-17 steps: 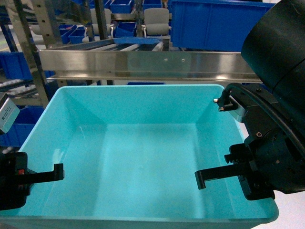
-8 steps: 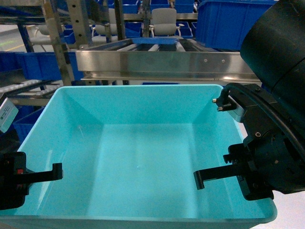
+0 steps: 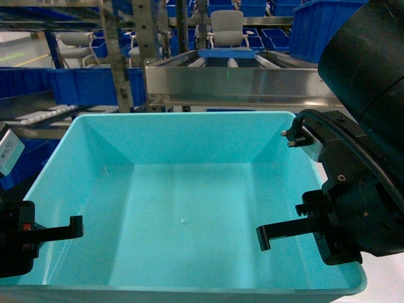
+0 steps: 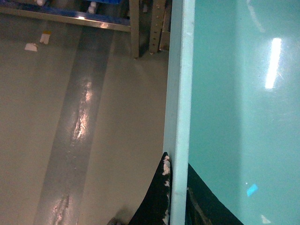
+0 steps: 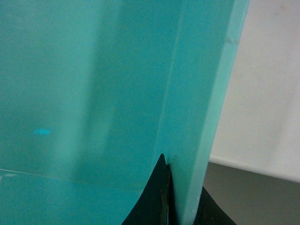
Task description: Organize blue bins on left shelf correctly
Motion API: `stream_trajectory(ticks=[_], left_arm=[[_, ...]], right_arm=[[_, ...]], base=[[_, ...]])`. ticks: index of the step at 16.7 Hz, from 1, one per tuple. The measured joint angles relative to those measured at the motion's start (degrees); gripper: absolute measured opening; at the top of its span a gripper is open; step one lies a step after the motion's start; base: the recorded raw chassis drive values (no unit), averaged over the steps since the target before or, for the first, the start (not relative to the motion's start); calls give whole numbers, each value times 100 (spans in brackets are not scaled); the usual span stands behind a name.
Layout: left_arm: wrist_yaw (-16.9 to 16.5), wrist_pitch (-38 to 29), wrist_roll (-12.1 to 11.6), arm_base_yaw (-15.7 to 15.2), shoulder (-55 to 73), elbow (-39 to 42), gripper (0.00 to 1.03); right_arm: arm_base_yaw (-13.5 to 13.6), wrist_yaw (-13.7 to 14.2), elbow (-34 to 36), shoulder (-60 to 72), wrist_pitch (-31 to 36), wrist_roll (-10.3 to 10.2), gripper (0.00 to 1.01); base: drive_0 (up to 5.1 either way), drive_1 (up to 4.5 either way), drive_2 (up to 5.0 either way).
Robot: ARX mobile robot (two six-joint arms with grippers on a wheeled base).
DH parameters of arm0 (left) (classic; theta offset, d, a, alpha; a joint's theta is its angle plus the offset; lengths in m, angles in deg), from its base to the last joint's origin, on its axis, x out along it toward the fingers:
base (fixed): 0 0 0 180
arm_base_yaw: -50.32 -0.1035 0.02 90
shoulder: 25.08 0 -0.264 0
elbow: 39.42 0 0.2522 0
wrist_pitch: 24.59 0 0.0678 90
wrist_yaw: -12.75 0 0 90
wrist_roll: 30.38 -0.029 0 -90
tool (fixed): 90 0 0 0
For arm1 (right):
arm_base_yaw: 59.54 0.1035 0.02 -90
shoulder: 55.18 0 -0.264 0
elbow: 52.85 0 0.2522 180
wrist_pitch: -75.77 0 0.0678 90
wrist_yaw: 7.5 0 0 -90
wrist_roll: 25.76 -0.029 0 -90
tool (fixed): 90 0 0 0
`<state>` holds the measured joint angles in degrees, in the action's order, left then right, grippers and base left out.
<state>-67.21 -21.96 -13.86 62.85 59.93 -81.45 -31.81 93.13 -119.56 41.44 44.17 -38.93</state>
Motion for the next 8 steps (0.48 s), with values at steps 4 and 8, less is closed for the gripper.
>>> stream_trajectory(ticks=[4, 8], left_arm=[[0, -4, 0, 0, 0, 0, 2], [0, 0, 0, 0, 0, 0, 2]], right_arm=[[0, -2, 0, 0, 0, 0, 2], [0, 0, 0, 0, -11, 2, 2]], base=[[-507, 238, 238], [-508, 238, 238]])
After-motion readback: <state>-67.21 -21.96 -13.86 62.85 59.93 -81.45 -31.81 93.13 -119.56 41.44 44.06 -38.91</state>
